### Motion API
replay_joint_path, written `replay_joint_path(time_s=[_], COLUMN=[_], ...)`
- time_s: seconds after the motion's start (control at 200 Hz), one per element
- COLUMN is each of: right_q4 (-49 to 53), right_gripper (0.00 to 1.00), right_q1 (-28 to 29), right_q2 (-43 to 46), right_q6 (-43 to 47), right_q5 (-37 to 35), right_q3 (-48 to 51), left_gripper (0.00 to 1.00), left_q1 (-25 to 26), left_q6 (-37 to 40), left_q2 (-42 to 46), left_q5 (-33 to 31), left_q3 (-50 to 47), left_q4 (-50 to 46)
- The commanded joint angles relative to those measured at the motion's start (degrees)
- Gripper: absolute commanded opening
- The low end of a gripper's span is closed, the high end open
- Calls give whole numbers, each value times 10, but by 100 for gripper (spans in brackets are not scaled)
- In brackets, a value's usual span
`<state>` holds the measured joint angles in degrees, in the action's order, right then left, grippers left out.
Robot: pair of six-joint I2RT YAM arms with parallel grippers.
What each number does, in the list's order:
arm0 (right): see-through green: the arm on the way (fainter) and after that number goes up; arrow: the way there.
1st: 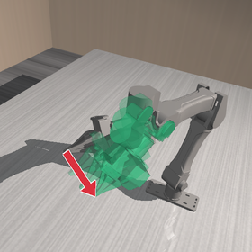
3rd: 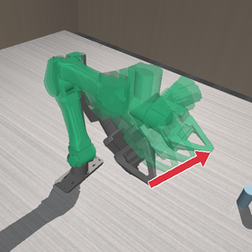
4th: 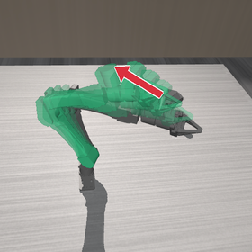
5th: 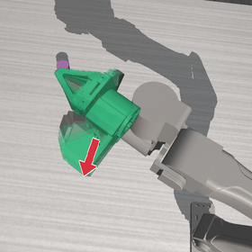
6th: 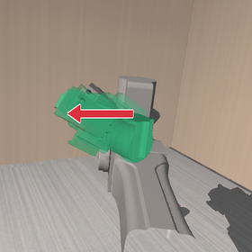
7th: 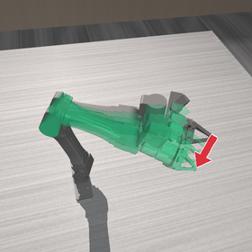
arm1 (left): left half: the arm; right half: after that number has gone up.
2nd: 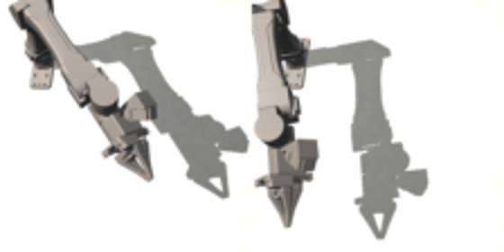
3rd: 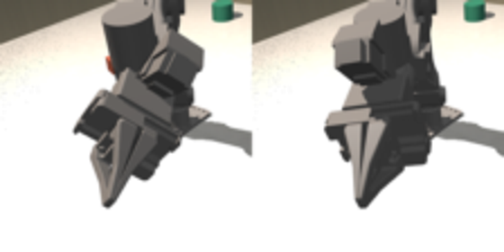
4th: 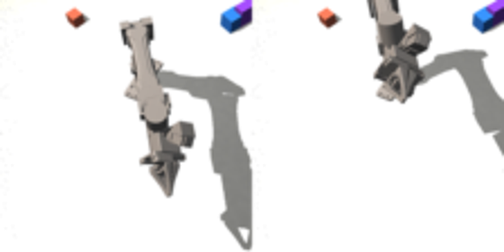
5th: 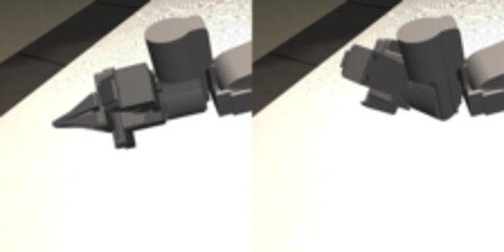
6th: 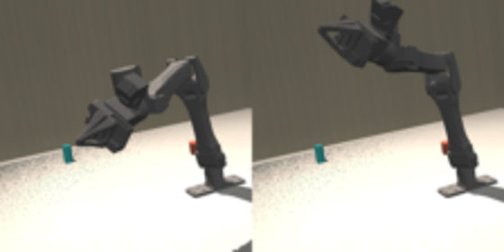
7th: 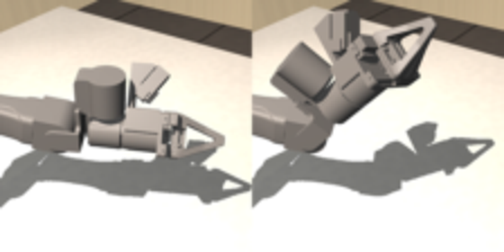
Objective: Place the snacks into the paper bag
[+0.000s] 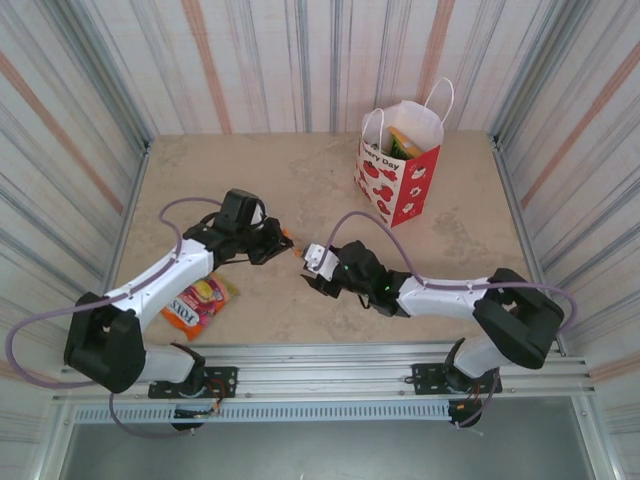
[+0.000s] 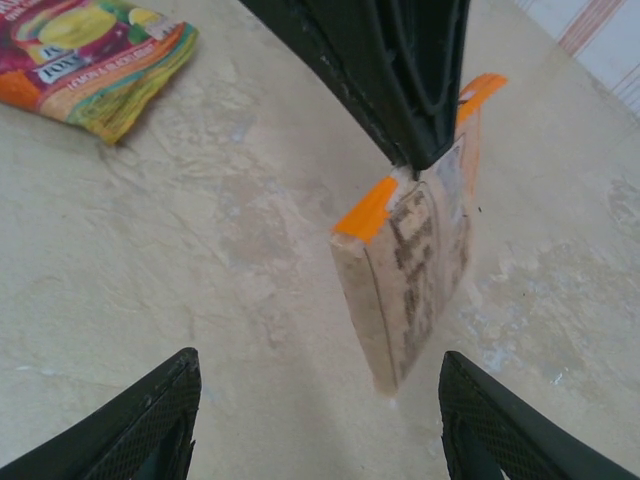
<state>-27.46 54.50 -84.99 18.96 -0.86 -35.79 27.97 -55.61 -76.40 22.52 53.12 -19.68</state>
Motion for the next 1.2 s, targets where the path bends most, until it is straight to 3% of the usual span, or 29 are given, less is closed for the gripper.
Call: replay_joint_path(time_s=[0.0, 0.381, 0.797, 0.912, 1.082, 1.197], right_q4=[-52, -150, -202, -198, -190, -168], right_gripper=[64, 58, 21, 16, 12, 10], right_q1=[11, 37, 54, 55, 55, 55], right_q2=[-29, -113, -134, -126, -105, -81], right_q6=[15, 17, 24, 20, -4, -32], right_q5=[-52, -111, -158, -158, -165, -167], right_q3=[-21, -50, -41, -29, -3, 18], left_gripper=[0, 0, 0, 0, 17, 43], left_q1=[8, 10, 11, 11, 10, 8], left_q6=[-19, -34, -41, -37, -24, -9], left_q2=[25, 46, 49, 46, 36, 29], left_q5=[1, -3, -15, -21, -35, -60], left_q3=[-15, -35, -38, -37, -35, -33], left_q4=[14, 21, 23, 23, 24, 22])
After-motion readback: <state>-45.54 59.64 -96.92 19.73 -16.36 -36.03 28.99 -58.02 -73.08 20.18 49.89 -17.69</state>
